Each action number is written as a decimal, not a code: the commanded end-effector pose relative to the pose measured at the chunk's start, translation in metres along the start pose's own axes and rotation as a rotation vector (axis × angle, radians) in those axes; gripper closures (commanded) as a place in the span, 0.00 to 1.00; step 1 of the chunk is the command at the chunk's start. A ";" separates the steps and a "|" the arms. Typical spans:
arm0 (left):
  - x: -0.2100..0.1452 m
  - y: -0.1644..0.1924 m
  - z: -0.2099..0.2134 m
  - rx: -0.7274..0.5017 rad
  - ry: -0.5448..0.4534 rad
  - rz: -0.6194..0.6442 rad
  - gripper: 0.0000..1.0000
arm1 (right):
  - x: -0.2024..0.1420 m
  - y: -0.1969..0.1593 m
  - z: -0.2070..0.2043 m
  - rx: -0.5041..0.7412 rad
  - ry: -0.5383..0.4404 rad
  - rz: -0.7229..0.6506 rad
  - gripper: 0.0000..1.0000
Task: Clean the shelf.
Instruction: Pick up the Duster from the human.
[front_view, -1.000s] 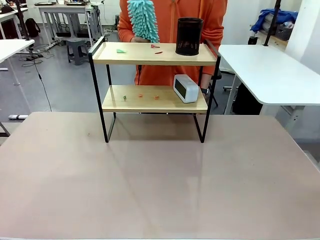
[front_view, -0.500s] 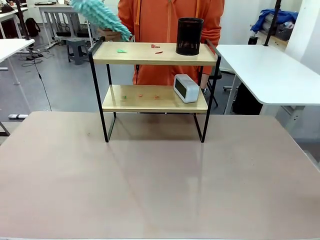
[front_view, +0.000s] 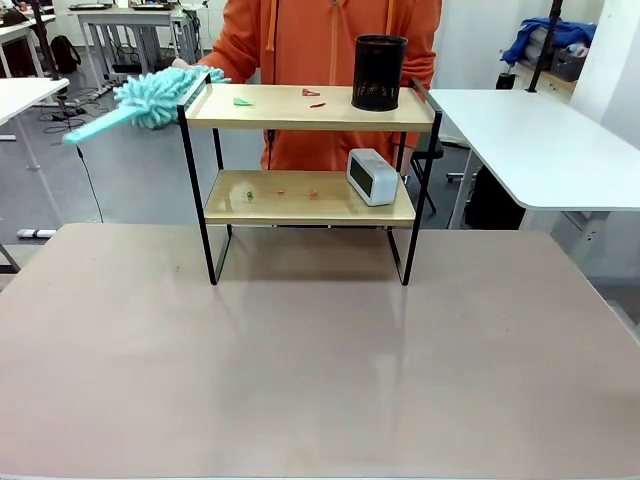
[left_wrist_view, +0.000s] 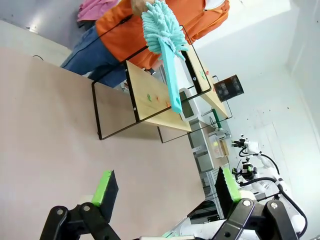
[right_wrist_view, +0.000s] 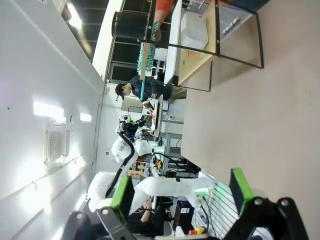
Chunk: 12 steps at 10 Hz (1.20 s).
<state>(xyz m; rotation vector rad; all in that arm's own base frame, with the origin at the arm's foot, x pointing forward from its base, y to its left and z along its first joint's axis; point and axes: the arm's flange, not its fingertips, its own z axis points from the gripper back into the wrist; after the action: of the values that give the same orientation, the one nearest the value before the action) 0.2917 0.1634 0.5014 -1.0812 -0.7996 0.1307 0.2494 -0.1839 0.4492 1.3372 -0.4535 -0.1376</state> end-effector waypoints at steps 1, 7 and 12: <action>0.000 0.000 0.000 -0.001 -0.002 -0.001 0.00 | 0.001 -0.001 0.001 -0.004 0.013 0.029 0.00; 0.110 0.000 -0.110 -0.117 0.256 0.068 0.00 | 0.001 -0.001 0.001 -0.004 0.013 0.029 0.00; 0.121 0.017 -0.181 -0.165 0.266 0.103 0.00 | 0.001 -0.001 0.001 -0.004 0.013 0.029 0.00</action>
<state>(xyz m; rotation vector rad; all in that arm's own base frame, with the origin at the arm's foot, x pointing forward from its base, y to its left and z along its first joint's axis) 0.4904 0.0947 0.5056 -1.2288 -0.5343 0.0102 0.2506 -0.1837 0.4487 1.3350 -0.4493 -0.1341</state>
